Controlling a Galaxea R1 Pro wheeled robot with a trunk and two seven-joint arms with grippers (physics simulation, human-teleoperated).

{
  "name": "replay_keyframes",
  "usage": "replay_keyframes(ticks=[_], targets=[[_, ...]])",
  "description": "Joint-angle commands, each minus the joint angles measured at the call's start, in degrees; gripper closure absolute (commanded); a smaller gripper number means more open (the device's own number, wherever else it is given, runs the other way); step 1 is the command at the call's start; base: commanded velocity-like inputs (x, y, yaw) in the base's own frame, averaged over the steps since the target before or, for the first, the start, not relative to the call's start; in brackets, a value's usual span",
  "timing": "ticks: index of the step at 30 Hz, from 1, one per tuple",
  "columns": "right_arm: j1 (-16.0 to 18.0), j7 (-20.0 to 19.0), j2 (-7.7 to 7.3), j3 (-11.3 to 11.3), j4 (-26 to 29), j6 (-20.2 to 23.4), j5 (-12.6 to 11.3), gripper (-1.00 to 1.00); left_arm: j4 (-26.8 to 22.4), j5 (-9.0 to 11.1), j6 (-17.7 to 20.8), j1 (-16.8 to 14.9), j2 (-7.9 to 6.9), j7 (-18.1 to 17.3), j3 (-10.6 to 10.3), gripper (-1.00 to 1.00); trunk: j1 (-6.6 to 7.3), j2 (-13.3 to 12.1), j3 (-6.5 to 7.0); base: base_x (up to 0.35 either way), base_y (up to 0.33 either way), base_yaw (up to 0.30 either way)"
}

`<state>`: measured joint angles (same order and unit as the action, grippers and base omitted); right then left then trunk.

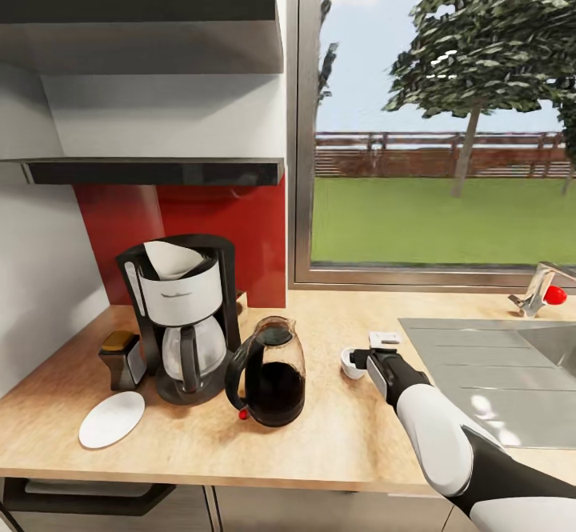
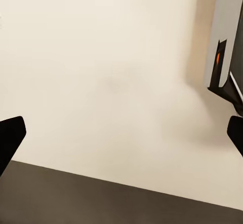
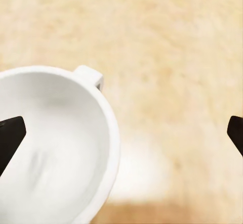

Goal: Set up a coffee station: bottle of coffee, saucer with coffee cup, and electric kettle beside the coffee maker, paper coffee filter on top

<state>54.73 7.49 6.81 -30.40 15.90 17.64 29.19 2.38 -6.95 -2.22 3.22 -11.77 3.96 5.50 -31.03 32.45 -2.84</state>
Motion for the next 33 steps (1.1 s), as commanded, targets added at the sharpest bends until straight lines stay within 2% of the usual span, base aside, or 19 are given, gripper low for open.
replay_keyframes(ticks=[1,24,33], targets=[[0.0,0.1,0.05,-0.2,0.1,0.3,0.3,-1.00,0.1,-0.6,-0.3,0.0,-0.01,0.2,0.5,-1.00,-0.02,0.1,-0.10,0.000,0.000,0.000],[-1.0,0.1,0.05,-0.1,0.0,0.3,0.3,-1.00,0.1,-0.6,-0.3,0.0,0.04,0.2,0.5,-1.00,-0.02,0.1,-0.10,0.000,0.000,0.000],[-1.1,0.1,0.05,-0.2,-1.9,0.2,0.3,-1.00,0.1,-0.6,-0.3,0.0,0.05,0.2,0.5,-1.00,-0.02,0.1,-0.10,0.000,0.000,0.000]])
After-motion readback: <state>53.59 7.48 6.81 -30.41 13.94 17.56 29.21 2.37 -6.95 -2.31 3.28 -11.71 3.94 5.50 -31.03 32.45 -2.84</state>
